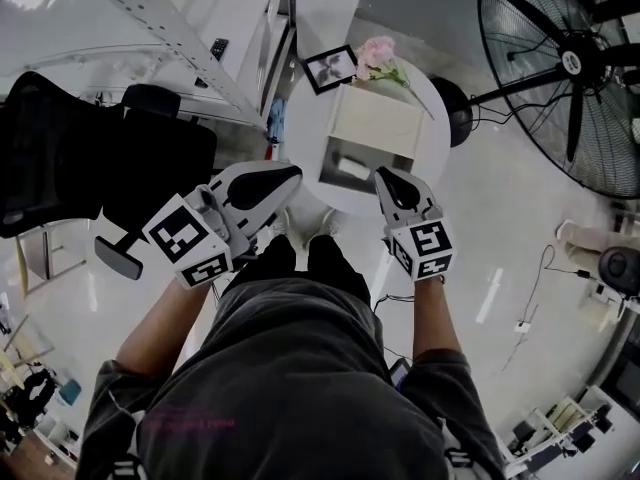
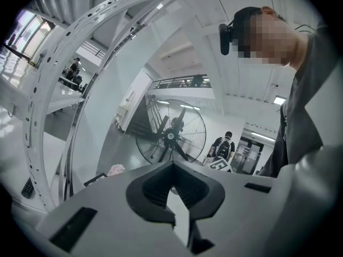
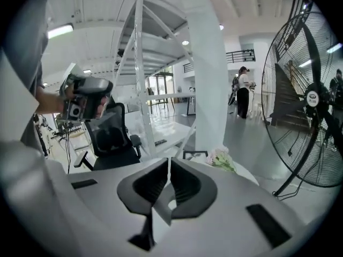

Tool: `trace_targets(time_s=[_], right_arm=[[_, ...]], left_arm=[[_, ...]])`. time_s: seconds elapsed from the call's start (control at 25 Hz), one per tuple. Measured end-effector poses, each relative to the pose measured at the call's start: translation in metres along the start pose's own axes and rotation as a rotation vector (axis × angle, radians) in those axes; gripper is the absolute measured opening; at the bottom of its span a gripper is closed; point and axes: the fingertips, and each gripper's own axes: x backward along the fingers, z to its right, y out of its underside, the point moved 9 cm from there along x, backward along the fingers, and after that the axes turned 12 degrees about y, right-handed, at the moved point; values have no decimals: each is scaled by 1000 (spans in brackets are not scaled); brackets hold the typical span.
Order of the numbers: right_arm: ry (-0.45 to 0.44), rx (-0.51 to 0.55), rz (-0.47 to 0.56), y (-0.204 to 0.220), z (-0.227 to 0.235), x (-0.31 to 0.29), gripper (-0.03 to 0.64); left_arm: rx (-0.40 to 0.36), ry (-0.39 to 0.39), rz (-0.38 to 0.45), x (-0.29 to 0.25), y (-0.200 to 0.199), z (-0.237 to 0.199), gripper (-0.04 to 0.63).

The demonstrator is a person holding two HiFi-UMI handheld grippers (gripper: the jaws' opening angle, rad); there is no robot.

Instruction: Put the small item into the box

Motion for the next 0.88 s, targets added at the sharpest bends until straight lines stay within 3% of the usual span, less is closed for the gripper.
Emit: trace_targets(time_s=[0.4,0.88], right_arm=[[28,-75,175,-53,-12,50,25],[48,-85,299,-93,-17,92,22]], left_arm=[[-52,62,-6,-4,-19,11,14],[-96,111,-1,-15,-36,21,14]])
